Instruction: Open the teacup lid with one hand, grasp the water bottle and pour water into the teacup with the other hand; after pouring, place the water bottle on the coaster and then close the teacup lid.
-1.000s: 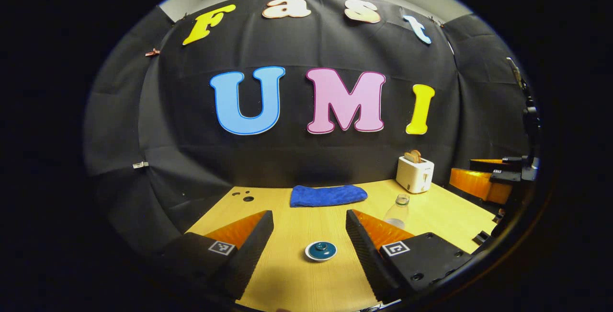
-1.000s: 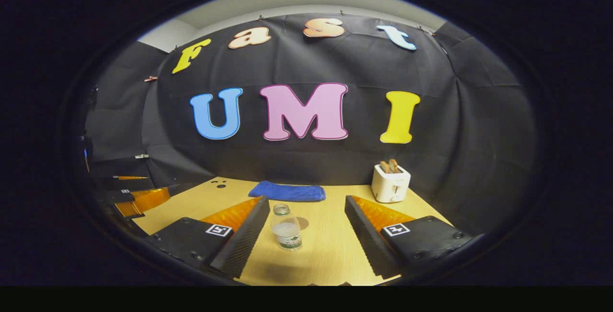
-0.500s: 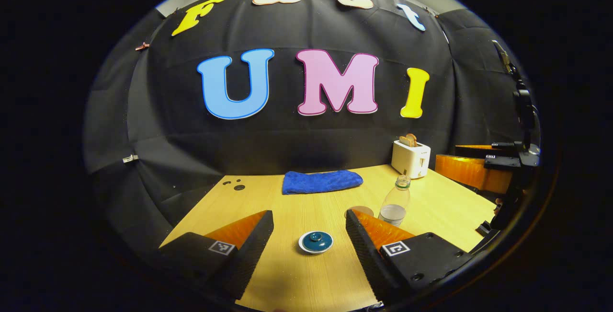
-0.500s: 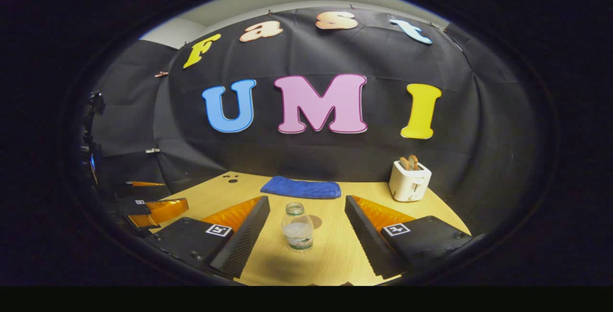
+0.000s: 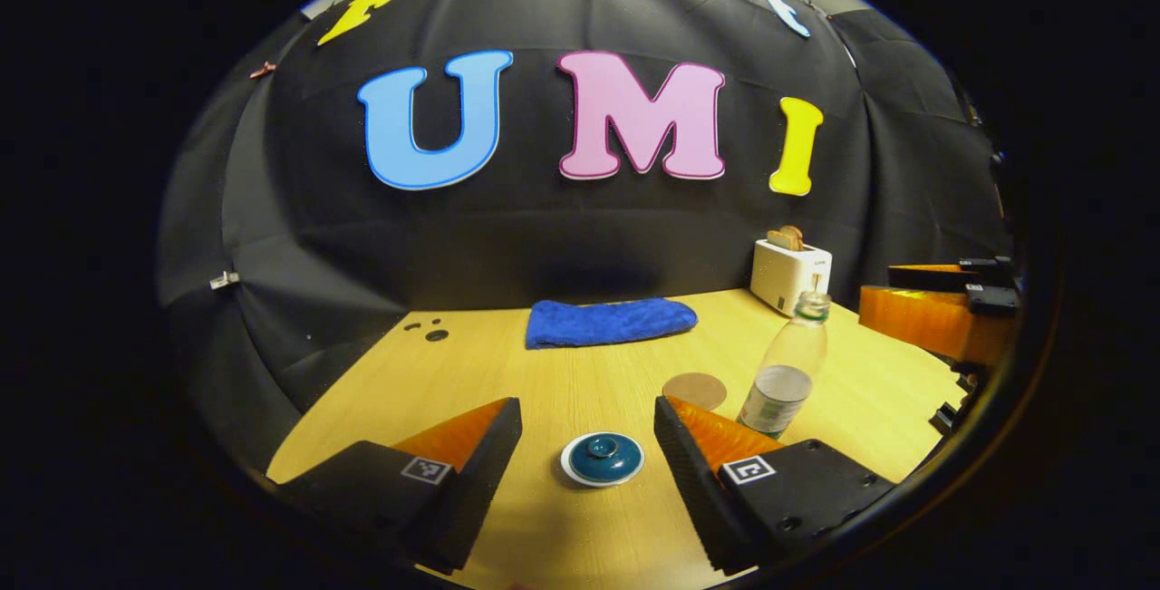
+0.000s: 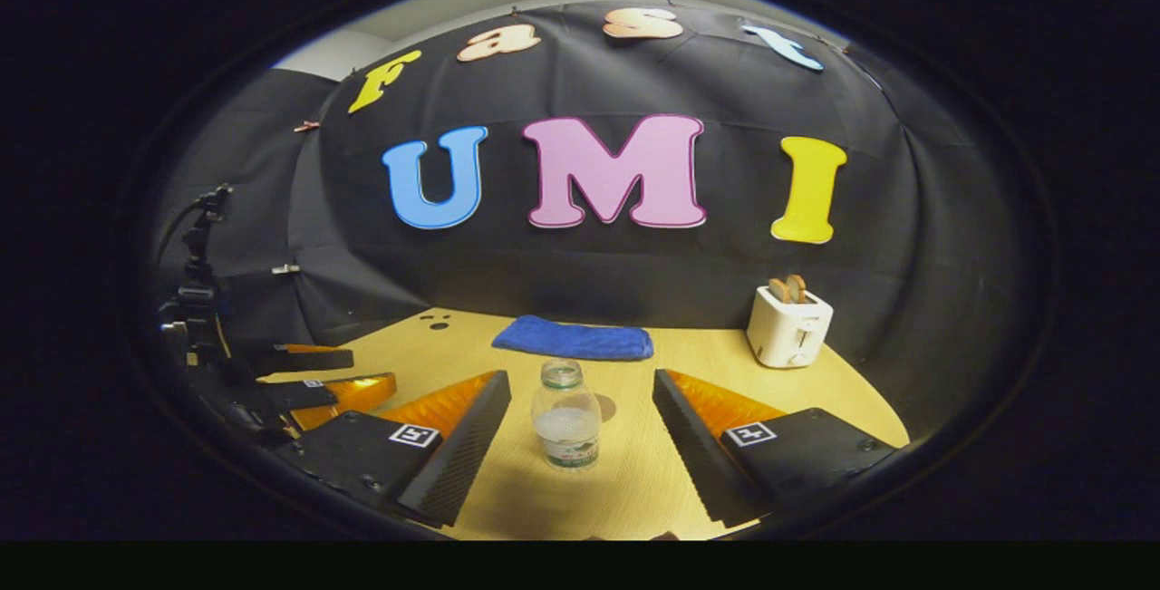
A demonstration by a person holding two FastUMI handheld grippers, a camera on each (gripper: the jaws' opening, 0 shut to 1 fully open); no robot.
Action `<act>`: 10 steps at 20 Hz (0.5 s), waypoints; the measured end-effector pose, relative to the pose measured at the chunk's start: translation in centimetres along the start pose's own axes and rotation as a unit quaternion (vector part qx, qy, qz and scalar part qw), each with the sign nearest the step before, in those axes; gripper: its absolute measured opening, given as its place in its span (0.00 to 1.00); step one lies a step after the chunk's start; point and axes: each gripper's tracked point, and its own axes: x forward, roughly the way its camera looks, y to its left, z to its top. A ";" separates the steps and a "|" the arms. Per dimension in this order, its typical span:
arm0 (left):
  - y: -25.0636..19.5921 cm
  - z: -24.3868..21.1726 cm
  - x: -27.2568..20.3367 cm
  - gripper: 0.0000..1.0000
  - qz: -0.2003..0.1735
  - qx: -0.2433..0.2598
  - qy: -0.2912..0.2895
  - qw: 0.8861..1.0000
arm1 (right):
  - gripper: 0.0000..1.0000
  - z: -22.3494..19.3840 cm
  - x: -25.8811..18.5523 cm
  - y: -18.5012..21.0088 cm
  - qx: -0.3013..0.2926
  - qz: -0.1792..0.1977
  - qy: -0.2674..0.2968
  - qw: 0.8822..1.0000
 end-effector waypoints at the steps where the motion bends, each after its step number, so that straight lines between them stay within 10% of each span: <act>1: -0.1 -0.7 1.0 0.91 -0.002 -0.004 0.005 1.000 | 0.98 -0.7 0.2 0.3 -0.006 0.005 0.004 1.000; 10: -1.3 -7.0 7.2 0.72 -0.020 0.011 0.040 0.999 | 0.98 -6.7 2.4 2.4 -0.034 0.045 0.042 0.998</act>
